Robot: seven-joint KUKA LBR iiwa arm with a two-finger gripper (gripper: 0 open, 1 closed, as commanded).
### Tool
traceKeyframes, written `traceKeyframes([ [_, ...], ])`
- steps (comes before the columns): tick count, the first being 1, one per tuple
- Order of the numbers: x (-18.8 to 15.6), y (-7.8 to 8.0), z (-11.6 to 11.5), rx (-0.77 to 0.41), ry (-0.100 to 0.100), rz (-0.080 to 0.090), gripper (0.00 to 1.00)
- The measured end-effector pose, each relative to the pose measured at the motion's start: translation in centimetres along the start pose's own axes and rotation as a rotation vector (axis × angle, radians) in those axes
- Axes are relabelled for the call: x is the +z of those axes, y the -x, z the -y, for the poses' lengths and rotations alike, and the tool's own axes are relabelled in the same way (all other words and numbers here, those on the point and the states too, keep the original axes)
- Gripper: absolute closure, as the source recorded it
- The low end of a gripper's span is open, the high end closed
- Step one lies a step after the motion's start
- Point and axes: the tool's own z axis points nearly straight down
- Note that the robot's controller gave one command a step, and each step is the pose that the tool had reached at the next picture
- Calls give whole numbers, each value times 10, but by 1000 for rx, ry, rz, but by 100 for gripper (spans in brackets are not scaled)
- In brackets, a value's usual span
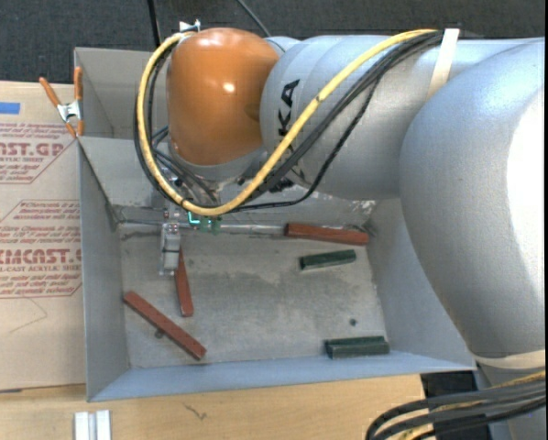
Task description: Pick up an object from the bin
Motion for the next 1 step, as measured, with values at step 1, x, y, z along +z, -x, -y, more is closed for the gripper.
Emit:
traceKeyframes([
  [1, -2, 1, 0, 0, 0, 3, 0],
])
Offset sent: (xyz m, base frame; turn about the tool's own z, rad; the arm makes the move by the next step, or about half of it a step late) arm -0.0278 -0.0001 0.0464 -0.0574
